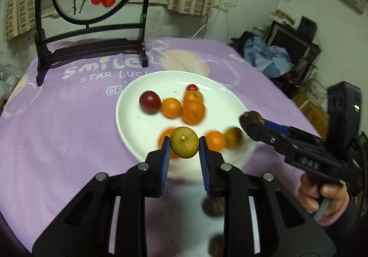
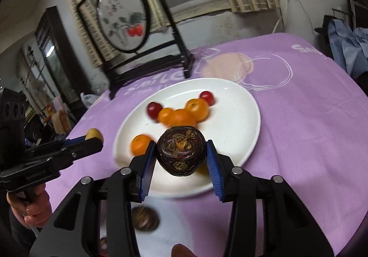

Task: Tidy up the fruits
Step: 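Grasp a small yellow citrus with the left tool and carry both fruits to the plate, then grasp a dark fruit with the right tool while the left tool grasps a yellow tomato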

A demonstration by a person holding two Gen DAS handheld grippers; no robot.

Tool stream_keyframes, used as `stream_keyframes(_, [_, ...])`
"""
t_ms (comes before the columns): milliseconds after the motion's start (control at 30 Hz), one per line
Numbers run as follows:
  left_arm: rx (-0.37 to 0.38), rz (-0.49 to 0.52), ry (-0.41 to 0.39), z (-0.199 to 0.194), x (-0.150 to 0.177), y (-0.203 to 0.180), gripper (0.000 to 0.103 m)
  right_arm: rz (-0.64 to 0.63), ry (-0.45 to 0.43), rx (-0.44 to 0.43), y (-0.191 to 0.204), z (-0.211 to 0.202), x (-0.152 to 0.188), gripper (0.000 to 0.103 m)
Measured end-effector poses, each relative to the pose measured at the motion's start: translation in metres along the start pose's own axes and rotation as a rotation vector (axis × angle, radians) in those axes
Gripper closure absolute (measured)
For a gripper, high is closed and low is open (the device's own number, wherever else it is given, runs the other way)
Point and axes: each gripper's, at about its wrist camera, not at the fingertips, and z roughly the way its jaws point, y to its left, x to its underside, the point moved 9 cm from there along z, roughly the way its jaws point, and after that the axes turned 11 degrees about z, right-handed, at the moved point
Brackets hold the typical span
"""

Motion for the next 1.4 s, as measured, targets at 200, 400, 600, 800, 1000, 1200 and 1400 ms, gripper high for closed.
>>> stream_keyframes(200, [-0.069, -0.039, 0.083, 0.045, -0.009, 0.034, 0.078, 0.003, 0.026, 0.004, -0.008, 0.025, -0.008, 0.058])
stream_keyframes(400, [-0.127, -0.065, 0.056, 0.022, -0.006, 0.039, 0.02, -0.031, 0.011, -0.068, 0.02, -0.013, -0.005, 0.039])
stream_keyframes(600, [-0.136, -0.073, -0.022, -0.048, 0.03, 0.03, 0.008, -0.121, 0.086, -0.204, 0.066, -0.049, 0.032, 0.039])
stream_keyframes(800, [-0.197, -0.195, 0.0, -0.065, 0.093, 0.048, 0.006, -0.291, 0.215, -0.213, 0.089, -0.051, 0.102, 0.039])
stream_keyframes(1000, [-0.208, -0.253, 0.014, -0.071, 0.116, 0.057, 0.006, -0.423, 0.294, -0.168, 0.102, -0.039, 0.142, 0.039])
stream_keyframes(1200, [-0.238, -0.243, -0.005, -0.077, 0.117, 0.059, 0.006, -0.417, 0.344, -0.153, 0.095, -0.027, 0.149, 0.039])
stream_keyframes(1400, [-0.207, -0.276, -0.025, -0.083, 0.118, 0.062, 0.006, -0.416, 0.344, -0.144, 0.094, -0.019, 0.151, 0.039])
